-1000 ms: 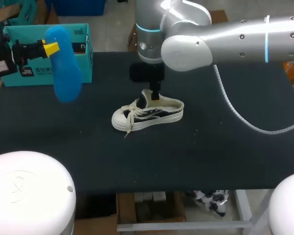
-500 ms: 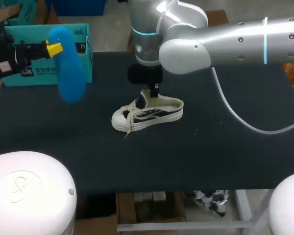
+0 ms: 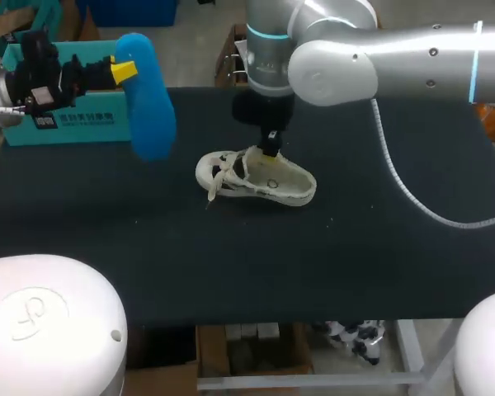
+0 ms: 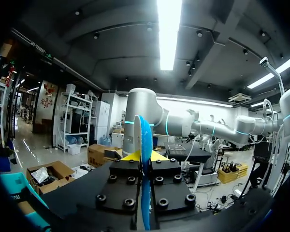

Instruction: Open the shoe tongue, take the insole out of the shoe, put the insole back into the shoe, and pack the shoe into the shoebox

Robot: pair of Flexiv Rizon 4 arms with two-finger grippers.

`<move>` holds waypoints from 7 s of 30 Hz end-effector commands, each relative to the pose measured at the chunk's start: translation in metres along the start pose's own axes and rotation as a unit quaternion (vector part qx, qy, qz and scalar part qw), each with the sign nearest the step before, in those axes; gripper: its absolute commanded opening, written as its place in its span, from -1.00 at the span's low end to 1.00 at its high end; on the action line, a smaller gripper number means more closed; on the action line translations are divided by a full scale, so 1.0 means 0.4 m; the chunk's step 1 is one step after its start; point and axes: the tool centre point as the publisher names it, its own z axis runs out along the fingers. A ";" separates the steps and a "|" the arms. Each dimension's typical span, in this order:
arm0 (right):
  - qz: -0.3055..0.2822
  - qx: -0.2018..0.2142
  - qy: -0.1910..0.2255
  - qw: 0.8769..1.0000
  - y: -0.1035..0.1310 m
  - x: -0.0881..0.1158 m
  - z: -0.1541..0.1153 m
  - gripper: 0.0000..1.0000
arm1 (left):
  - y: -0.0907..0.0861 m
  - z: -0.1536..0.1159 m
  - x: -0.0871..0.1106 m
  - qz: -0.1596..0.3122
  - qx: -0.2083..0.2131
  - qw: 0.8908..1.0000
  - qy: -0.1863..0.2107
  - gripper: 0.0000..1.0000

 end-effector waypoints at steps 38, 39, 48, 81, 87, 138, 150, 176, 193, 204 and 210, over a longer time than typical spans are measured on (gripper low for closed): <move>0.393 -0.203 0.091 0.892 -0.078 0.182 0.036 -1.00 | -0.024 0.184 -0.164 -0.025 0.047 0.968 0.247 -1.00; 0.391 -0.201 0.092 0.893 -0.081 0.177 0.036 -1.00 | -0.025 0.183 -0.164 -0.025 0.048 0.968 0.246 -1.00; 0.377 -0.200 0.108 0.898 -0.111 0.149 0.041 1.00 | -0.017 0.184 -0.123 -0.046 0.057 0.970 0.232 -1.00; 0.343 -0.207 0.096 0.911 -0.196 0.130 0.010 1.00 | 0.066 0.145 0.285 -0.148 0.021 0.989 0.013 -1.00; 0.343 -0.207 0.096 0.911 -0.196 0.130 0.010 1.00 | 0.072 0.148 0.273 -0.189 -0.003 0.982 -0.011 -1.00; 0.681 -0.015 0.394 0.617 -0.205 0.199 -0.066 1.00 | 0.096 0.137 0.254 -0.216 -0.011 0.976 -0.028 -1.00; 0.766 0.100 0.505 0.386 -0.246 0.252 -0.085 1.00 | 0.096 0.137 0.254 -0.216 -0.011 0.976 -0.028 -1.00; 0.766 0.170 0.553 0.279 -0.187 0.276 -0.132 1.00 | 0.137 0.167 0.256 -0.155 0.011 0.988 -0.015 -1.00; 0.755 0.207 0.583 0.217 -0.148 0.351 -0.138 1.00 | 0.248 0.282 0.276 0.004 0.054 0.996 0.076 -1.00; 0.738 0.208 0.603 0.219 -0.097 0.385 -0.149 0.10 | 0.292 0.339 0.283 0.012 0.081 0.990 0.111 -1.00; 0.732 0.206 0.612 0.220 -0.086 0.401 -0.155 -0.10 | 0.314 0.360 0.283 0.014 0.083 0.990 0.114 -1.00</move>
